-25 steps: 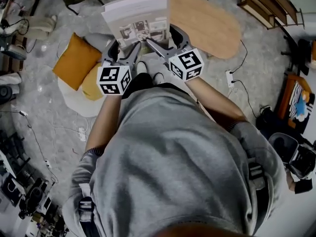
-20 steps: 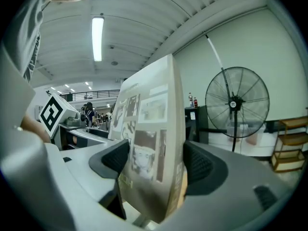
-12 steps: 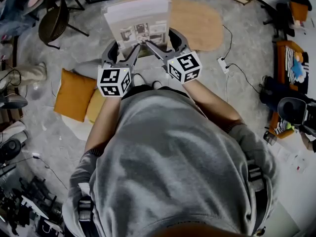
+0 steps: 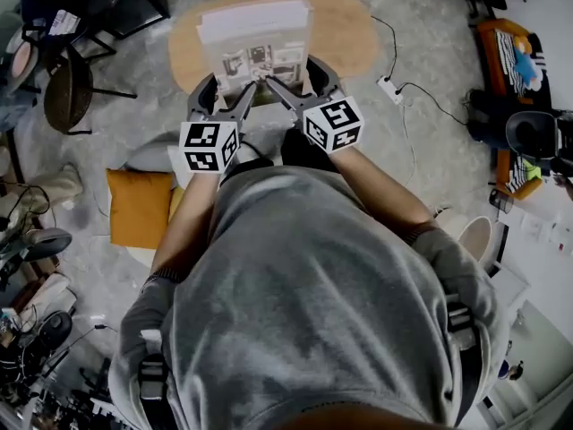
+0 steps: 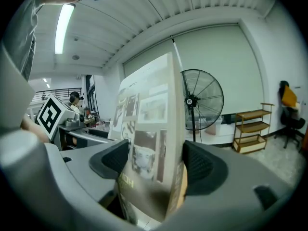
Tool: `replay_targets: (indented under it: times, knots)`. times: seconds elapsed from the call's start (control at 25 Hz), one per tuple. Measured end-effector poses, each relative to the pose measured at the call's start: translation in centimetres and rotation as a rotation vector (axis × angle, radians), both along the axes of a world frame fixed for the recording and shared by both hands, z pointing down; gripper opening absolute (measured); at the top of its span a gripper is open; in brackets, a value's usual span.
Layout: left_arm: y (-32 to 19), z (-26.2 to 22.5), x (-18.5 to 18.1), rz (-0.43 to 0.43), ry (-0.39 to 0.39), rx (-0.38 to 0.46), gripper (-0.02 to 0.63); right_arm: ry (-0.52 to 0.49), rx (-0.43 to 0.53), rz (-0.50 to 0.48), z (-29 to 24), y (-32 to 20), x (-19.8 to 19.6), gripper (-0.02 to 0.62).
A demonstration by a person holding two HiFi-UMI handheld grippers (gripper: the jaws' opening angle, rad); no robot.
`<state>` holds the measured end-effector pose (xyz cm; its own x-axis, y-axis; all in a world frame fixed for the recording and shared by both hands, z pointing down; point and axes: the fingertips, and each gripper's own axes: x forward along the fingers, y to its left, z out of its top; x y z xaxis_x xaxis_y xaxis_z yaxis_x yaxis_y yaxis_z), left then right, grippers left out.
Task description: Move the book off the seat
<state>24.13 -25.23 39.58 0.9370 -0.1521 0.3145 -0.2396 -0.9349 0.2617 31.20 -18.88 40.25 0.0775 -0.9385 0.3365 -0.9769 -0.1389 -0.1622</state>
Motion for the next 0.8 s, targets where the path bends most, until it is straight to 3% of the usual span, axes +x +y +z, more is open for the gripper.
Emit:
replay_targets:
  times: [0.32, 0.8]
  knots:
    - [0.1, 1.9, 9.3, 0.054, -0.039, -0.013, 0.339, -0.031, -0.012, 0.045, 2.1, 0.5, 8.9, 0.37]
    - [0.4, 7.4, 23.3, -0.016, -0.146, -0.087, 0.339, -0.133, -0.088, -0.035, 7.8, 0.3, 23.3, 0.365]
